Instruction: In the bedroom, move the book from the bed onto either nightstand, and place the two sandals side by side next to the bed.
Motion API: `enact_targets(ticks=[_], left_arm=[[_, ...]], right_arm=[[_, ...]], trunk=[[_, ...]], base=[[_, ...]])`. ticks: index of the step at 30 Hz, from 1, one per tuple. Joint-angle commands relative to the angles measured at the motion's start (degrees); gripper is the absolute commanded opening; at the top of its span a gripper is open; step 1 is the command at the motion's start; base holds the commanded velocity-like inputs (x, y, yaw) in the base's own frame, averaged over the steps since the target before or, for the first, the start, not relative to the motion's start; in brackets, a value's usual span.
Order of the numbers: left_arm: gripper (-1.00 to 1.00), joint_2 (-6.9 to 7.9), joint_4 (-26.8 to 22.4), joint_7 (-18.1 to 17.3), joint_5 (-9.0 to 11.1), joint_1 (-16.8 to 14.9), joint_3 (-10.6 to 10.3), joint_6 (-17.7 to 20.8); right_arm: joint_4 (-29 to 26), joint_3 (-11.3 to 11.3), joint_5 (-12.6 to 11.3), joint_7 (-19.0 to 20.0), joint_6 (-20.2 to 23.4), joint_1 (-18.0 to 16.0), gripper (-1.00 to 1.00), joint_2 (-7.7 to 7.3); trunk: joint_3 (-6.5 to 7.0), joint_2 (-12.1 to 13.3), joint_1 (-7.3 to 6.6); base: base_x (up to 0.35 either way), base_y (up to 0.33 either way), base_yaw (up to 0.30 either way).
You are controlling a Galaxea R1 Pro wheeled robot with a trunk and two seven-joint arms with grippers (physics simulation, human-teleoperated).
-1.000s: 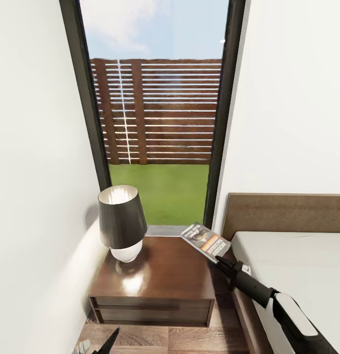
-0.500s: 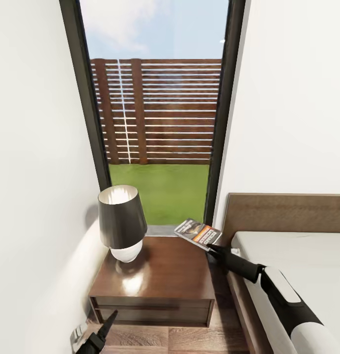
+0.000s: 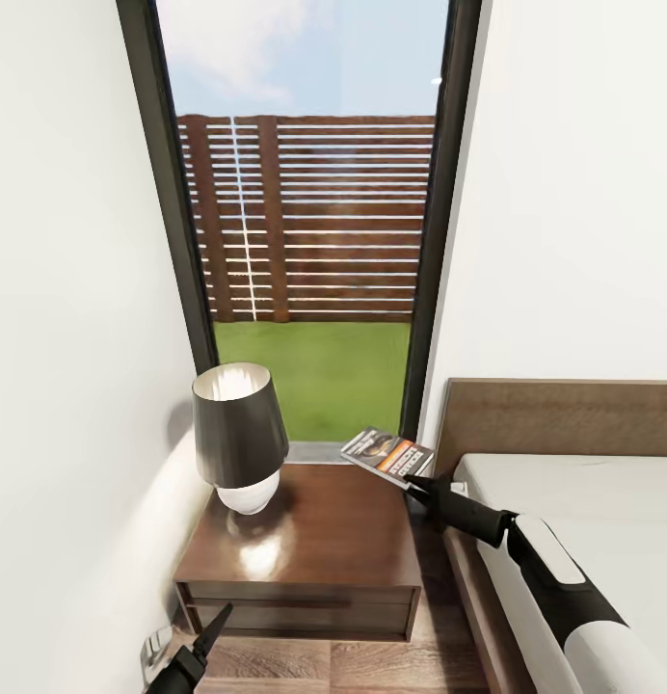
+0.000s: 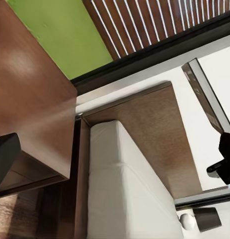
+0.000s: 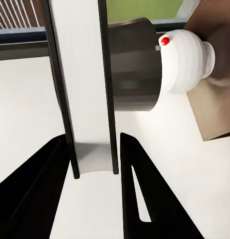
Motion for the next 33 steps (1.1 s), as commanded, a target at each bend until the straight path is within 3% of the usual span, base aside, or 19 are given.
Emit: enact_targets(ticks=[1,33], left_arm=[[1.00,0.04,0.07,-0.05,0.51,-0.01,-0.21,-0.09],[1.00,-0.06,0.35,0.02,0.54,-0.01,-0.16,-0.05]], right_arm=[[0.02,0.09,0.24,0.36,0.06,-0.03,-1.00,-0.04],[0.08,-0.05,0.17,0.39,0.02,-0.03,-1.00,-0.05]], trunk=[[-0.05,-0.03,0.00],[-0.05,-0.03,0.00]], base=[[0.000,0.000,0.000],[0.101,0.000,0.000]])
